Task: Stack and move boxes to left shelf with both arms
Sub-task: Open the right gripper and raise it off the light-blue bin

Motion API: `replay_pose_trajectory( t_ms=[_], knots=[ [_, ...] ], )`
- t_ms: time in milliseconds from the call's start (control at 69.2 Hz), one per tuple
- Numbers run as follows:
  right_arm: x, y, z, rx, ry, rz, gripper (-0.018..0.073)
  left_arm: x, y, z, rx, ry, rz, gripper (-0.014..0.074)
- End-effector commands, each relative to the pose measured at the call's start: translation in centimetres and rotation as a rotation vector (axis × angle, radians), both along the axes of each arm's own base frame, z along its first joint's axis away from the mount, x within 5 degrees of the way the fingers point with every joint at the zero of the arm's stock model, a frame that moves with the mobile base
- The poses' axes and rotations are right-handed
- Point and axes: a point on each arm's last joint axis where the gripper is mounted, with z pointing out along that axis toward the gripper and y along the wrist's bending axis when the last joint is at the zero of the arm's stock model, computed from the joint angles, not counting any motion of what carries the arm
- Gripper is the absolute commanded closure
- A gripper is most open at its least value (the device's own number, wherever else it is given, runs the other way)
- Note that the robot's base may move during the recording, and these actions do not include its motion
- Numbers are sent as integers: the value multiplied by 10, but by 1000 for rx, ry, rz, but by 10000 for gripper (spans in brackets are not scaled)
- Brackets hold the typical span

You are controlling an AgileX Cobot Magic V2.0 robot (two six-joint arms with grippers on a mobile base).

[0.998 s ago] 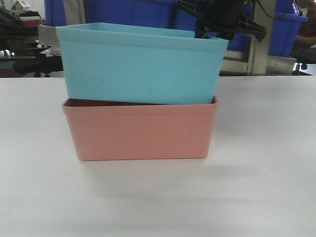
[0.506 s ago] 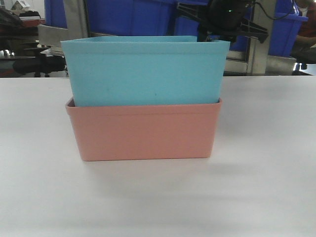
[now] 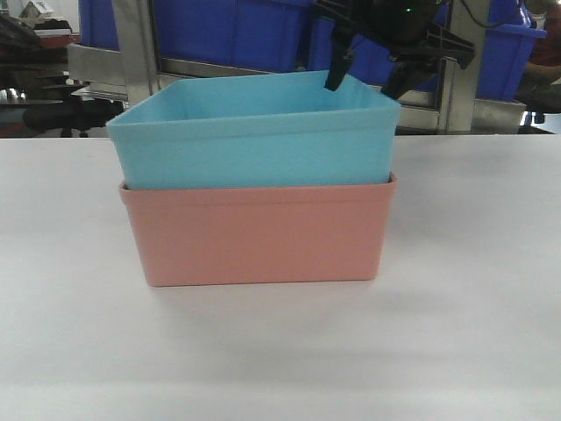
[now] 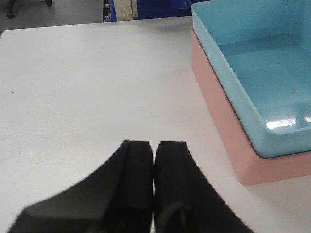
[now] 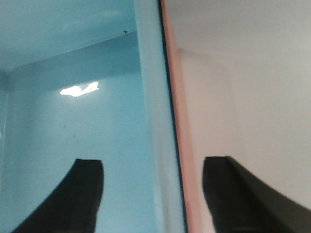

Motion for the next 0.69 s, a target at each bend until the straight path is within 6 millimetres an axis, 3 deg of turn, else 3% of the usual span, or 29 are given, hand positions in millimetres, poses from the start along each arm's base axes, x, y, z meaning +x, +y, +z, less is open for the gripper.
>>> replay_pose_trajectory(
  t_ms=[0, 333, 434, 680],
  knots=[
    [-9, -6, 52, 24, -166, 8, -62, 0, -1, 16, -33, -99, -1, 605],
    [-34, -27, 96, -148, -263, 31, -53, -1, -1, 13, -34, -59, -2, 577],
    [-44, -31, 109, -189, -285, 63, -53, -1, -2, 13, -60, -53, -2, 498],
    [-61, -39, 126, -251, -296, 106, -53, -1, -3, 13, -87, -48, -3, 195]
  ],
)
